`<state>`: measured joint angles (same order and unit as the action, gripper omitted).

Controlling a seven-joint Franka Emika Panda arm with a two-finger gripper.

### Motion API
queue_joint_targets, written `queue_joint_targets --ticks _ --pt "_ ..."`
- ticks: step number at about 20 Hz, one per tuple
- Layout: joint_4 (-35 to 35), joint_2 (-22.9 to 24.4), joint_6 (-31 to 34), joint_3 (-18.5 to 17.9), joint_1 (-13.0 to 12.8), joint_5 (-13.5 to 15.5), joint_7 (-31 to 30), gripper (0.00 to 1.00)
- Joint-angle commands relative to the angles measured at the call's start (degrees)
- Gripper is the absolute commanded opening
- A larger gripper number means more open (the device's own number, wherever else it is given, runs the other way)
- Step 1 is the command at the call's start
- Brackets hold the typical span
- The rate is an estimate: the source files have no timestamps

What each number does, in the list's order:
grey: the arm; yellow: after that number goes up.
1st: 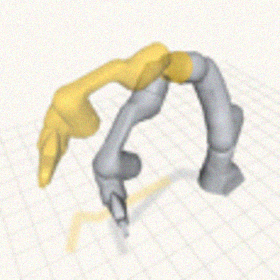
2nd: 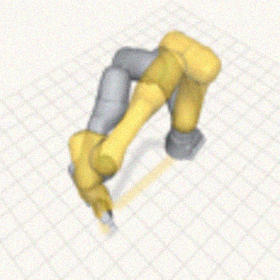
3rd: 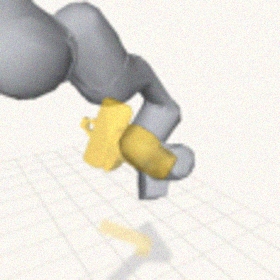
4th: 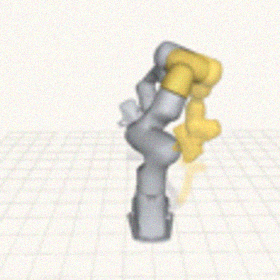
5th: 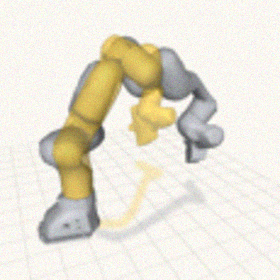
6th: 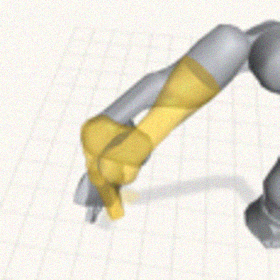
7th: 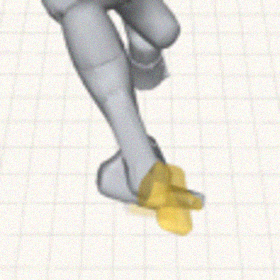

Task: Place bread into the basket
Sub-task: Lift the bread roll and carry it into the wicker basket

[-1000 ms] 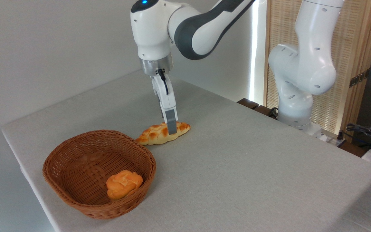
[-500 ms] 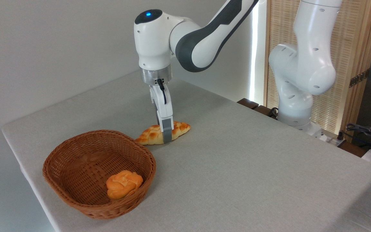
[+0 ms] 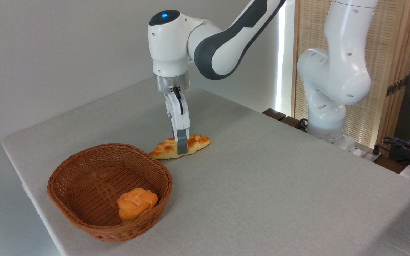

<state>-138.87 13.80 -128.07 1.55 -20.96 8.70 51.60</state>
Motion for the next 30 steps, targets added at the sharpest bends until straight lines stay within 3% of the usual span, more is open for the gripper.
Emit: queue_joint_targets --ticks 1,7,12,16,19,22,24,28,30 --pt "0.18 0.88 0.36 -0.93 -0.57 -0.44 0.70 0.28" --pt "8.95 0.88 13.44 -1.46 0.04 -0.27 0.78 0.28" --pt "19.49 -0.96 22.42 -6.98 0.13 0.08 0.96 0.29" --pt "28.02 -7.10 20.94 -10.33 0.13 4.55 0.26 0.30" --pt "29.97 -12.02 11.83 -10.86 0.22 7.72 -0.97 0.33" --pt "34.17 -20.71 4.25 -10.34 0.13 7.56 -7.37 0.35" --pt "38.31 -24.86 3.71 -10.34 0.13 7.38 -10.02 0.35" --pt "39.11 -26.45 3.44 -10.34 0.22 7.73 -10.73 0.40" --pt "39.11 -27.07 3.35 -10.16 0.22 7.64 -10.73 0.48"
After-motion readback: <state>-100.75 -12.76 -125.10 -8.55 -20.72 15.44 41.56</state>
